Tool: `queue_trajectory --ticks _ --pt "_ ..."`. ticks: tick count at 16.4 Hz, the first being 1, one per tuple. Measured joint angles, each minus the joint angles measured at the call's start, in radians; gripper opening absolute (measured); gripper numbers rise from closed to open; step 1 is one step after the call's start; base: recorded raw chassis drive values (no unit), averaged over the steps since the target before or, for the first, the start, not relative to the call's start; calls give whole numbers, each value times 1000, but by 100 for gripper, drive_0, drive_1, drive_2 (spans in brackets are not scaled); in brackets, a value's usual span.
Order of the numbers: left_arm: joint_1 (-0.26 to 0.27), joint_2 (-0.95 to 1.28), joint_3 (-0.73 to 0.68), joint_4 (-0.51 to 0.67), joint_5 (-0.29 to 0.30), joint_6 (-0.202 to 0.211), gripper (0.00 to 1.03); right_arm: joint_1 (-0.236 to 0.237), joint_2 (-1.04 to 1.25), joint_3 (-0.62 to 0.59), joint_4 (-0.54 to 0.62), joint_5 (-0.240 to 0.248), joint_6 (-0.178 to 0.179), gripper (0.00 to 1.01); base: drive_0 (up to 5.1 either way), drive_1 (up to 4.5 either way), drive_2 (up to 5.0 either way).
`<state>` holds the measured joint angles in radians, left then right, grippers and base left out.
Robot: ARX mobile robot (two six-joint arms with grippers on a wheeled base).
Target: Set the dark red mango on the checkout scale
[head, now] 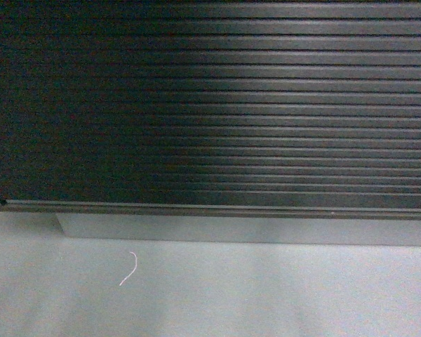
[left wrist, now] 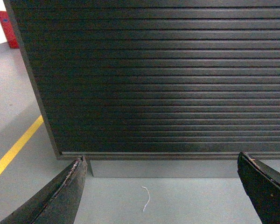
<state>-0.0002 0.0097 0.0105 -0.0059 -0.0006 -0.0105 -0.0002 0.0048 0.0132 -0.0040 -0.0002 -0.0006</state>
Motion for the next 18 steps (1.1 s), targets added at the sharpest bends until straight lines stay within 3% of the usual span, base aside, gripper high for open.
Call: queue_trajectory --ticks 18 --pt "0 0 0 2 0 0 98 0 0 0 0 0 0 98 -5 284 -294"
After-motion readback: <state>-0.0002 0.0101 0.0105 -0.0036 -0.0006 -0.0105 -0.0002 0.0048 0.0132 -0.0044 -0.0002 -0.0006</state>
